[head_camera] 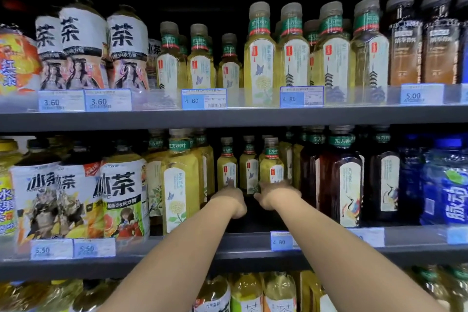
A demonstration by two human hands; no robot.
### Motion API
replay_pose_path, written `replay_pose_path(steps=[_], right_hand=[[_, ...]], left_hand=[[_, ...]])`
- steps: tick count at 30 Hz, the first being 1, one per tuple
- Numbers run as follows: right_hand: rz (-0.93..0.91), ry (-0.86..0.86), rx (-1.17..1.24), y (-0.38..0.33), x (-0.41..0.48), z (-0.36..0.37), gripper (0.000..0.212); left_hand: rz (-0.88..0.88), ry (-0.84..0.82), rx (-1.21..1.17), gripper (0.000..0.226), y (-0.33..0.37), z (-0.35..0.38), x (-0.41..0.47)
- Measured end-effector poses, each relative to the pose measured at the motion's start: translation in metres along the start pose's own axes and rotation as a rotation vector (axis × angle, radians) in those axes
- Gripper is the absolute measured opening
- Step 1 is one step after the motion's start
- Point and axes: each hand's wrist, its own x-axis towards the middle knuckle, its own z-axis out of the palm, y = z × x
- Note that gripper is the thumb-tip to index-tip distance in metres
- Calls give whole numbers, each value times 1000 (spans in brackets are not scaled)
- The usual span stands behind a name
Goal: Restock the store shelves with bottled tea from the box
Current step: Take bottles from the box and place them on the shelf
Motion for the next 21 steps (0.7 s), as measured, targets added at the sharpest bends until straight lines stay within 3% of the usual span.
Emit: replay_pose_path(steps=[3, 11, 17, 21], right_hand=[[17, -3, -2, -1, 10, 0, 64], [-23, -22, 9, -1, 24, 0, 67], [-15, -18, -25, -3, 28, 3, 70], [5, -4, -40, -3, 24, 7, 74]], left_hand=[[-51, 68, -79, 62, 2, 3, 11], [-48, -103, -84, 83, 0, -3, 28], [-11, -90, -7, 54, 1, -5, 38], [-2, -67, -16, 48, 1, -4, 41]])
